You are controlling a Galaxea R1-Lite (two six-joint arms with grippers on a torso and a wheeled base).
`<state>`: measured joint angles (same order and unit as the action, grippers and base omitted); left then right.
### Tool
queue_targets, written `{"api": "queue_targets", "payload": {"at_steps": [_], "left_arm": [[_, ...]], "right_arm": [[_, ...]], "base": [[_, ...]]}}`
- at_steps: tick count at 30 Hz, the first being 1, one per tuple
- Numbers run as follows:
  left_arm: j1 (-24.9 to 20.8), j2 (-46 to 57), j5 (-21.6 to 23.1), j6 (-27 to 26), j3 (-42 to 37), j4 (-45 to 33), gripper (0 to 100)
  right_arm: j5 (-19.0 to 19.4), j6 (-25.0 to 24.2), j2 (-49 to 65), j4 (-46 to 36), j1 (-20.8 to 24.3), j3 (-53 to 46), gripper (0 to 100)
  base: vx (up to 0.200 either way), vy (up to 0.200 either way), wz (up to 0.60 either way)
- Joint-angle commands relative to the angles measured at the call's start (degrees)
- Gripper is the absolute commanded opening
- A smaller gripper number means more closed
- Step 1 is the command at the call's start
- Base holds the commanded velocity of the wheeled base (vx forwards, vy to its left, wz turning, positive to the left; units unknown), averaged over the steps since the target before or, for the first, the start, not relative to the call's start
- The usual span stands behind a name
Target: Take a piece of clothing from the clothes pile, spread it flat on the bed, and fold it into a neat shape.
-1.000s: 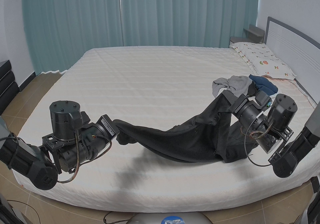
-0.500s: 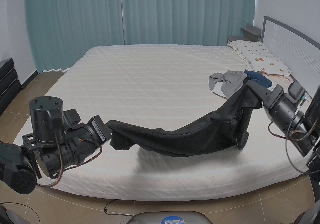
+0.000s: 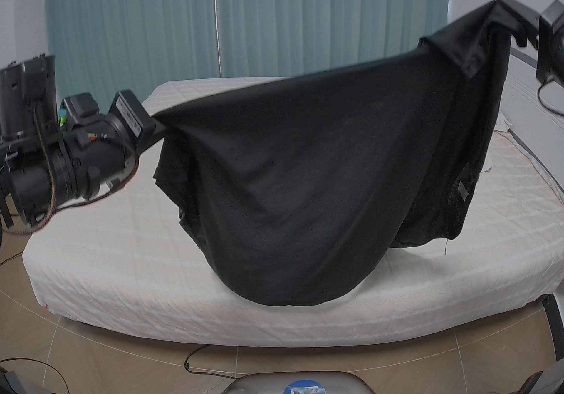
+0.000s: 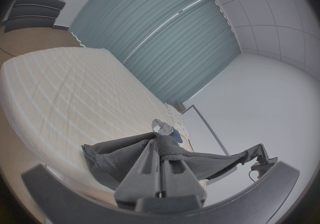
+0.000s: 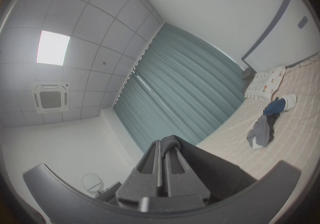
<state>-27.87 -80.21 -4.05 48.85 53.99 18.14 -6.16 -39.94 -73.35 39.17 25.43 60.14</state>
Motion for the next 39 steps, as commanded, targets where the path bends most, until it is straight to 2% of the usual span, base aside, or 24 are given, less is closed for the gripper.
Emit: {"api": "queue_targets", "payload": {"at_steps": [1,9,16,22,26,30,35,39], "left_arm": [[5.7,-10.0,-0.3,1.1,17.0,-8.7,0],[7.8,-19.4,0.3,1.8,21.8,-8.3,0],[9.7,-33.2,0.4,2.0,29.7,-7.9,0],[10.3,-42.5,0.3,3.7,36.4,-7.0,0],[11.0,-49.9,0.1,4.2,41.6,-3.6,0],[10.9,-55.4,-0.4,4.0,43.3,-1.4,0],[10.8,-61.3,-2.8,4.1,45.1,1.0,0],[10.9,-63.2,-3.0,4.9,45.1,1.3,0]], "right_arm": [[-0.5,-0.2,-14.5,-9.9,-6.1,18.2,0],[-0.3,0.0,-25.2,-8.5,-6.4,18.5,0],[-0.5,0.6,-39.9,4.4,-7.5,21.4,0],[-0.4,0.5,-47.8,7.8,-7.7,25.5,0],[-0.7,0.6,-55.0,11.6,-7.5,28.1,0],[-2.5,1.0,-60.2,13.0,-7.1,30.0,0],[-3.4,2.5,-66.3,16.4,-6.9,30.8,0],[-3.4,3.1,-69.5,17.9,-6.9,31.0,0]], "base": [[0.000,0.000,0.00],[0.150,0.000,0.00],[0.200,0.000,0.00],[0.200,0.000,0.00],[0.200,0.000,0.00],[0.200,0.000,0.00],[0.000,0.000,0.00],[0.000,0.000,0.00]]}}
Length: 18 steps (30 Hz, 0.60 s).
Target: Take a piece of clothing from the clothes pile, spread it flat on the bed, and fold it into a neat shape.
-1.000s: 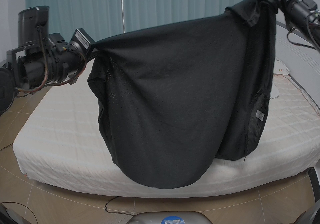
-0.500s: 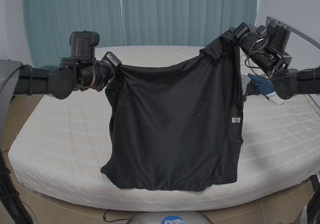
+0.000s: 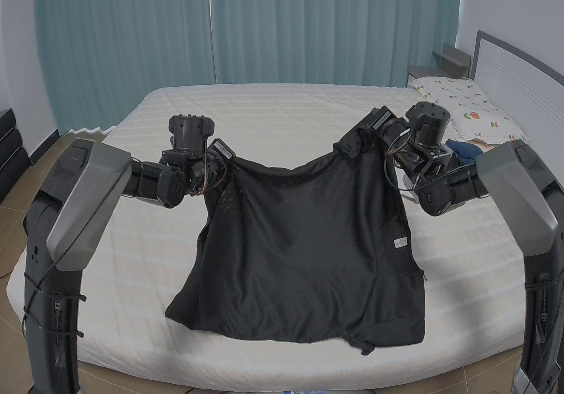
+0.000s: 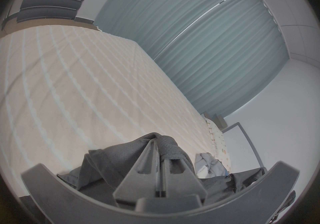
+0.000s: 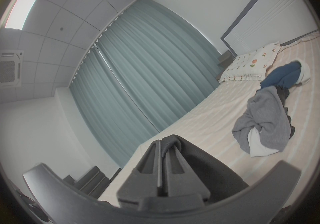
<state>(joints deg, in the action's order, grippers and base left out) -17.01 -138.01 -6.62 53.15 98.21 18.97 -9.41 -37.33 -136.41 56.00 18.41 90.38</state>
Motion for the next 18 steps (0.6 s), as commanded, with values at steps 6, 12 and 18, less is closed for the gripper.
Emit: {"api": "queue_targets", "payload": {"at_steps": [6,12,18], "left_arm": [[0.0,-9.4,-0.1,5.1,6.4,-0.4,100],[-0.4,-13.7,-0.8,5.1,8.8,-2.6,100],[1.1,-16.2,-6.7,5.2,12.3,-6.5,100]], "right_arm": [[-1.1,0.6,-11.3,0.4,0.1,3.2,100],[-2.1,0.8,-15.5,0.1,-0.7,3.1,100],[-6.0,1.1,-16.9,-4.1,-4.7,4.9,100]], "base": [[0.000,0.000,0.00],[0.000,0.000,0.00],[0.000,0.000,0.00]]}}
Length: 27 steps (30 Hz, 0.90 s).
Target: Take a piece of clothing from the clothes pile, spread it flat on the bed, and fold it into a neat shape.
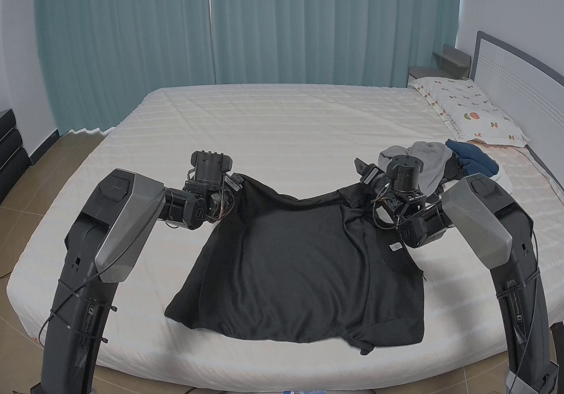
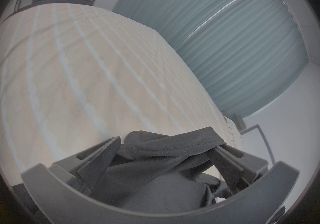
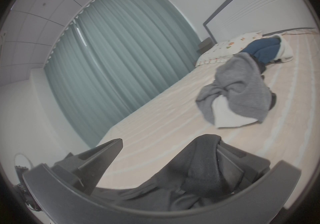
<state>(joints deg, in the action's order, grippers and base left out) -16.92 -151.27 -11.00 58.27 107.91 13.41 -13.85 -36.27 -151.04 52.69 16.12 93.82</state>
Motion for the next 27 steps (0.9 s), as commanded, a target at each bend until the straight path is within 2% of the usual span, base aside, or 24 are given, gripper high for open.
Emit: {"api": "queue_targets", "payload": {"at_steps": [1,2,6,8,11,12,20,23,24,26,27], "left_arm": [[1.2,-3.1,-3.1,0.1,3.0,-0.9,100],[2.0,-3.8,-5.9,0.3,4.8,-0.8,100],[2.9,-4.9,-8.0,0.2,6.7,-1.1,100],[2.9,-4.6,-7.8,-0.2,5.4,-2.9,100],[2.9,-3.9,-6.7,-1.4,3.9,-9.5,100],[2.9,-3.7,-5.4,-2.0,4.1,-12.5,100],[4.4,-0.9,-3.5,-2.0,2.6,-15.1,100],[5.6,4.1,3.5,-1.6,-1.6,-16.0,100],[5.9,5.3,4.9,-1.5,-2.4,-16.0,100],[5.9,5.3,4.9,-1.5,-2.4,-16.0,100],[7.0,9.6,10.0,-1.6,-8.0,-15.6,100]], "right_arm": [[-1.9,0.1,-2.3,-0.7,-2.7,1.7,100],[-3.8,0.0,-2.5,0.0,-3.6,3.1,100],[-4.7,0.0,-2.4,0.5,-5.0,5.4,100],[-4.6,0.2,-2.2,-0.6,-5.3,3.2,100],[-3.3,2.1,-1.1,-2.9,-5.4,-2.1,100],[-1.4,3.3,-0.9,-2.8,-5.3,-4.1,100],[-0.2,4.5,1.3,-2.5,-5.8,-5.4,100],[2.3,4.4,5.4,-2.2,-6.0,-11.3,100],[3.0,4.3,6.1,-2.2,-6.0,-12.5,100],[3.0,4.3,6.1,-2.2,-6.0,-12.5,100],[5.1,4.0,9.4,-2.1,-5.8,-18.6,100]], "base": [[0.000,0.000,0.00],[0.000,0.000,0.00],[0.000,0.000,0.00],[0.000,0.000,0.00],[0.000,0.000,0.00],[0.000,0.000,0.00],[0.000,0.000,0.00],[0.000,0.000,0.00],[0.000,0.000,0.00],[0.000,0.000,0.00],[0.000,0.000,0.00]]}}
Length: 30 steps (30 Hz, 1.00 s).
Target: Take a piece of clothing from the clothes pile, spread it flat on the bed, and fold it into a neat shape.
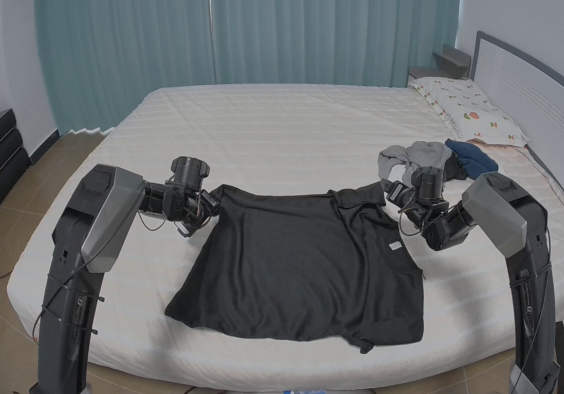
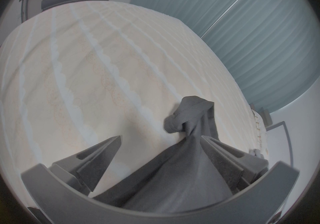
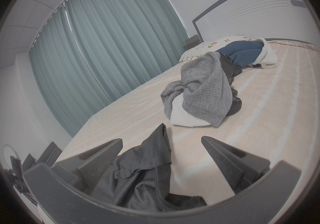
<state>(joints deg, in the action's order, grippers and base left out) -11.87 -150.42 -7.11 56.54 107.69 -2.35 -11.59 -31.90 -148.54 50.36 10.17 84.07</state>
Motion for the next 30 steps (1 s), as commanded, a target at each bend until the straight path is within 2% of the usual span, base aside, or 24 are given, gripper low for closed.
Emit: {"api": "queue_targets", "payload": {"at_steps": [1,7,8,9,10,12,18,19,24,27,30], "left_arm": [[2.1,9.8,7.2,-0.1,-9.4,0.2,100],[3.1,16.1,11.7,-0.3,-20.8,2.6,100],[3.5,18.5,13.4,-0.3,-25.6,5.2,100],[3.5,18.7,13.5,-0.3,-26.0,5.4,100],[3.7,21.5,14.6,-0.3,-31.8,8.9,100],[3.7,24.5,14.8,-0.3,-39.0,13.6,100],[2.7,31.0,14.9,0.2,-54.0,23.4,100],[2.7,31.0,14.9,0.2,-54.0,23.4,100],[0.4,35.0,14.8,0.3,-63.9,28.5,100],[-0.8,36.0,14.8,0.3,-68.5,30.0,100],[-0.9,36.0,14.8,0.3,-68.9,30.2,100]], "right_arm": [[3.2,-0.5,7.7,0.4,0.2,-10.5,100],[6.1,-4.2,14.2,0.9,0.5,-21.5,100],[8.6,-6.2,17.1,1.0,0.6,-25.7,100],[8.8,-6.2,17.3,1.0,0.6,-26.1,100],[10.7,-7.4,20.3,1.8,0.6,-30.9,100],[12.0,-8.6,23.4,3.8,0.6,-37.0,100],[12.4,-9.8,26.7,9.1,0.4,-49.8,100],[12.4,-9.8,26.7,9.1,0.4,-49.8,100],[12.9,-11.7,27.4,17.8,0.8,-60.1,100],[14.1,-12.3,27.2,21.5,1.3,-64.4,100],[14.5,-12.7,27.0,22.2,1.4,-65.1,100]], "base": [[0.000,0.000,0.00],[0.000,0.000,0.00],[0.000,0.000,0.00],[0.000,0.000,0.00],[0.000,0.000,0.00],[0.000,0.000,0.00],[0.000,0.000,0.00],[0.000,0.000,0.00],[0.000,0.000,0.00],[-0.200,0.000,0.00],[-0.200,0.000,0.00]]}}
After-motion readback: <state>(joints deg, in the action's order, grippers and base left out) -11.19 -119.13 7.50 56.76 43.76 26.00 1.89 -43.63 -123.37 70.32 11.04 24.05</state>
